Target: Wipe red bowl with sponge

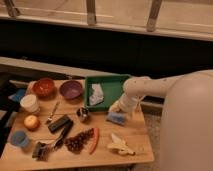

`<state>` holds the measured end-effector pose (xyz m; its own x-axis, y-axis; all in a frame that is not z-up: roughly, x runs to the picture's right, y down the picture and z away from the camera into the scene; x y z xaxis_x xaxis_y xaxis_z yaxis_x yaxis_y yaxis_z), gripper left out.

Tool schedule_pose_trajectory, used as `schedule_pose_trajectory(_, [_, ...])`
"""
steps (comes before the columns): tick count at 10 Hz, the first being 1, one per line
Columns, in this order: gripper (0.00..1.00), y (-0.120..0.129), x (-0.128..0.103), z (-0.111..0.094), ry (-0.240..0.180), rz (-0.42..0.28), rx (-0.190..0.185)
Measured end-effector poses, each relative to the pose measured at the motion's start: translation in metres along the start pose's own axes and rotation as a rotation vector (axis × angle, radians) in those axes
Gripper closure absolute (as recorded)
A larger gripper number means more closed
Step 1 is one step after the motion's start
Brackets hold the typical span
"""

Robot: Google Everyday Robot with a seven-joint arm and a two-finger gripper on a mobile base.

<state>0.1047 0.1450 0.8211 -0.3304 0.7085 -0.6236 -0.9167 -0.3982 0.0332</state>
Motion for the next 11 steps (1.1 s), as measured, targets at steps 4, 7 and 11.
schedule_pose_trajectory(4, [0.21,-0.005,0.000,0.026,0.041,0.048,-0.035])
schedule_pose_trajectory(7, [0.38,-0.009,0.003,0.039,0.064,0.063,-0.057])
schedule_pose_trajectory(11, [0.77,-0.006,0.007,0.044,0.074,0.036,-0.076])
